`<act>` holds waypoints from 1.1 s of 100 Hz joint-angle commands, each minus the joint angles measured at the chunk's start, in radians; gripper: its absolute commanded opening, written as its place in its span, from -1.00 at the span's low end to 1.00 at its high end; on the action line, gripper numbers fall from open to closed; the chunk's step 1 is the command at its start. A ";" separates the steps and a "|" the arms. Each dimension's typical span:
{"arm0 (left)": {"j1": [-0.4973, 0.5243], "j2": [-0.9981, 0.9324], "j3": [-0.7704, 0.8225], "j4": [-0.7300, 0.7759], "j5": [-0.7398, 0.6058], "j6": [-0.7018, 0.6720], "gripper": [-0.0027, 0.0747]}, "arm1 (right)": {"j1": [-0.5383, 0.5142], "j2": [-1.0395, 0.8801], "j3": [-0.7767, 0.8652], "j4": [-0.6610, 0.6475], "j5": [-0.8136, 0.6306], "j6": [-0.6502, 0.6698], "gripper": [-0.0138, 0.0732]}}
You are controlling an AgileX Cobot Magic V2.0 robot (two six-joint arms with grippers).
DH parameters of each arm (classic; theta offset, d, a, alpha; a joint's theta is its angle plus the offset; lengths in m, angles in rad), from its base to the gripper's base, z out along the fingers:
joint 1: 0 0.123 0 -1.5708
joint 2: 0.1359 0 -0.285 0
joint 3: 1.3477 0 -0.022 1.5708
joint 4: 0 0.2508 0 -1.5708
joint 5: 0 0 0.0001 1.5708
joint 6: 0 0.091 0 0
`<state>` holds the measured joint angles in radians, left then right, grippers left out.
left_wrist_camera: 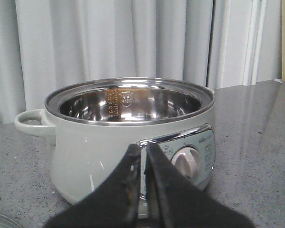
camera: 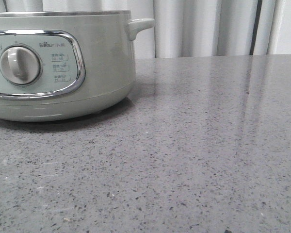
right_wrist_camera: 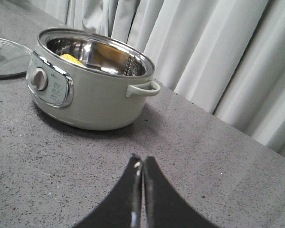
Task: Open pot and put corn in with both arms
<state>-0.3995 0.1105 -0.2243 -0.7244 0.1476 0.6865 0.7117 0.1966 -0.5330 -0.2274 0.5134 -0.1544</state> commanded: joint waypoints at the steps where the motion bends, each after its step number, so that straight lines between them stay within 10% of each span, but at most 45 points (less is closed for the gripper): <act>1: -0.010 0.008 -0.028 -0.019 -0.060 -0.009 -0.97 | 0.000 0.009 -0.021 -0.024 -0.068 0.001 -0.78; 76: -0.008 0.000 0.212 0.008 -0.253 -0.038 -0.96 | 0.000 0.009 -0.021 -0.024 -0.068 0.001 -0.78; 110: 0.071 -0.148 0.247 0.160 -0.114 -0.127 -0.97 | 0.000 0.009 -0.021 -0.024 -0.068 0.001 -0.78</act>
<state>-0.3714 -0.0047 -0.0035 -0.5918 0.0512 0.6168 0.7117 0.1949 -0.5312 -0.2287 0.5205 -0.1544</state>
